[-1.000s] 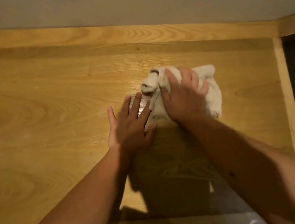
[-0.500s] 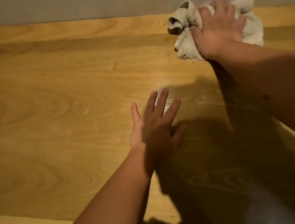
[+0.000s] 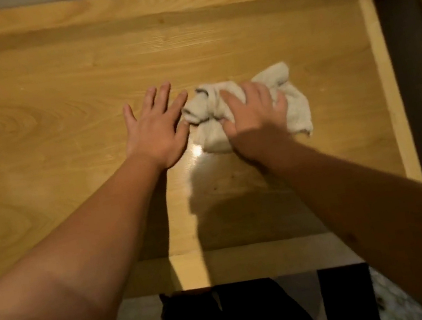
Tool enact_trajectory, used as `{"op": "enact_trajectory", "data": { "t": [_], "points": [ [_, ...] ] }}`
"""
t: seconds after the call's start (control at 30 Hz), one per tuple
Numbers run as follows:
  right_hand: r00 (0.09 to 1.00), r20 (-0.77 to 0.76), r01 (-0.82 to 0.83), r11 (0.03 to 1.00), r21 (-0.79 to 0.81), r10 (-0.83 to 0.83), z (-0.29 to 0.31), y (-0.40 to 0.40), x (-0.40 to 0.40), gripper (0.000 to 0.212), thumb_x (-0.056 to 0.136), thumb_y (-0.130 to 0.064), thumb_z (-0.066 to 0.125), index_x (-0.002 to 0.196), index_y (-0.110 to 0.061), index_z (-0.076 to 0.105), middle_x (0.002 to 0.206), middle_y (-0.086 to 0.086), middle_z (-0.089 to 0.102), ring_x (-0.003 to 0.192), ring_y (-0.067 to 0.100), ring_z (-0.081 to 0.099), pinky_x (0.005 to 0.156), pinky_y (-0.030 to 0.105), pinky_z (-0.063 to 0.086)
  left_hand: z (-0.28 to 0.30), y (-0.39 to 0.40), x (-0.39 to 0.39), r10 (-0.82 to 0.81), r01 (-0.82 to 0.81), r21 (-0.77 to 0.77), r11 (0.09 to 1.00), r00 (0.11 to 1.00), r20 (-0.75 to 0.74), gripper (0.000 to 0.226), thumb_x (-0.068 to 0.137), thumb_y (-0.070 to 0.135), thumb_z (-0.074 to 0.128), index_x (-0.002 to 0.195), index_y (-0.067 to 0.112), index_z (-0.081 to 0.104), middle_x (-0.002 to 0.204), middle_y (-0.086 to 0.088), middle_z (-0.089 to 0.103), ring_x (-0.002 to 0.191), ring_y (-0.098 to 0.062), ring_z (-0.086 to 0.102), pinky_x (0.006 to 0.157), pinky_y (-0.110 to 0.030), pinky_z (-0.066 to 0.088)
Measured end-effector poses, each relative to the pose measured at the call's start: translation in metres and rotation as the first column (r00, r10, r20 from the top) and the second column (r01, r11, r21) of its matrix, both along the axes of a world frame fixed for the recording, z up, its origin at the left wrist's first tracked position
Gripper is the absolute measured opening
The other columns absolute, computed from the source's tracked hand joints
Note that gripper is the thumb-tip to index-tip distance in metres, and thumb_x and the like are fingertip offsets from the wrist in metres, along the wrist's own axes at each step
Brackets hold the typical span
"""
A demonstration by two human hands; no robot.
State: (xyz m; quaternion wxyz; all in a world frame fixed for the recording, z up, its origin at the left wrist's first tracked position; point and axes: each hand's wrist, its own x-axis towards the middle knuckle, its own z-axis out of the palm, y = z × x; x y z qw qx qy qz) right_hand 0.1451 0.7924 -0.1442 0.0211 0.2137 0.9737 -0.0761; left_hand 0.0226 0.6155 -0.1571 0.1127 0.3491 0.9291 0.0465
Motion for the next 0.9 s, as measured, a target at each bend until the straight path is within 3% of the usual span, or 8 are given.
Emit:
{"op": "enact_trajectory", "data": {
  "t": [0.1,0.2,0.3,0.37,0.47,0.57,0.67,0.9],
  "points": [
    [0.998,0.033,-0.049,0.999,0.014,0.049,0.005,-0.027,0.065,0.058,0.078,-0.053,0.049,0.133,-0.036,0.05,0.138,0.006,0.051,0.126,0.029,0.045,0.101,0.056,0.029,0.006,0.0,0.001,-0.007,0.007,-0.042,0.999,1.0,0.02,0.06,0.098,0.057,0.019,0.156,0.042,0.013,0.17,0.004,0.005,0.155,-0.023,0.001,0.114,-0.071,0.005],
    [0.992,0.091,-0.087,0.996,-0.025,0.089,0.011,-0.046,0.123,0.06,0.082,-0.057,0.044,0.138,-0.035,0.043,0.141,0.009,0.045,0.128,0.032,0.041,0.1,0.058,0.03,0.015,0.01,0.003,0.021,-0.015,-0.088,0.996,0.997,0.07,0.062,0.097,0.057,0.027,0.156,0.039,0.018,0.169,0.002,0.005,0.155,-0.026,0.001,0.112,-0.074,0.008],
    [0.993,0.063,-0.099,0.994,-0.052,0.102,0.016,-0.059,0.17,0.057,0.089,-0.055,0.046,0.14,-0.031,0.048,0.141,0.009,0.048,0.13,0.033,0.044,0.1,0.058,0.03,0.031,0.036,0.006,0.194,-0.189,-0.044,0.981,0.968,0.158,0.067,0.09,0.064,0.038,0.147,0.03,0.038,0.166,-0.004,0.018,0.153,-0.029,0.013,0.111,-0.074,0.014],
    [0.993,0.018,-0.115,0.992,-0.048,0.116,0.017,-0.06,0.191,0.055,0.093,-0.055,0.043,0.141,-0.028,0.051,0.14,0.01,0.053,0.129,0.034,0.048,0.1,0.059,0.033,0.039,0.055,0.015,0.277,-0.285,0.006,0.958,0.936,0.217,0.072,0.088,0.068,0.036,0.147,0.028,0.041,0.165,-0.007,0.021,0.152,-0.029,0.016,0.112,-0.073,0.016],
    [0.994,0.028,-0.101,0.994,-0.035,0.102,0.018,-0.049,0.212,0.058,0.095,-0.061,0.034,0.142,-0.031,0.05,0.139,0.009,0.054,0.128,0.032,0.05,0.098,0.056,0.034,0.034,0.084,0.047,0.159,-0.16,-0.012,0.987,0.968,0.194,0.075,0.089,0.07,0.03,0.156,0.036,0.022,0.169,-0.004,0.005,0.155,-0.03,-0.001,0.11,-0.076,0.008],
    [0.998,0.056,0.016,1.0,0.021,-0.017,0.011,-0.035,0.23,0.063,0.086,-0.067,0.047,0.141,-0.037,0.049,0.142,0.009,0.045,0.131,0.035,0.043,0.101,0.06,0.028,0.015,0.092,0.081,0.017,-0.012,-0.077,0.997,0.997,0.069,0.077,0.091,0.072,0.016,0.159,0.038,0.004,0.17,-0.002,-0.005,0.154,-0.032,-0.011,0.112,-0.074,0.001],
    [0.991,0.018,0.131,0.991,0.038,-0.132,0.006,-0.029,0.235,0.066,0.08,-0.071,0.052,0.139,-0.04,0.05,0.146,0.008,0.043,0.136,0.04,0.034,0.102,0.067,0.021,0.004,0.093,0.078,0.015,-0.012,-0.064,0.998,0.999,0.049,0.078,0.09,0.073,0.013,0.159,0.038,0.002,0.17,-0.001,-0.006,0.154,-0.032,-0.011,0.113,-0.073,0.0],
    [0.99,0.076,0.113,0.993,0.038,-0.115,0.001,-0.02,0.206,0.072,0.081,-0.07,0.045,0.146,-0.039,0.038,0.153,0.007,0.035,0.142,0.041,0.027,0.102,0.074,0.017,0.006,0.094,0.079,0.01,-0.008,-0.044,0.999,0.999,0.042,0.077,0.092,0.072,0.015,0.159,0.037,0.0,0.169,-0.002,-0.007,0.154,-0.031,-0.013,0.113,-0.072,-0.001]
  ]
}}
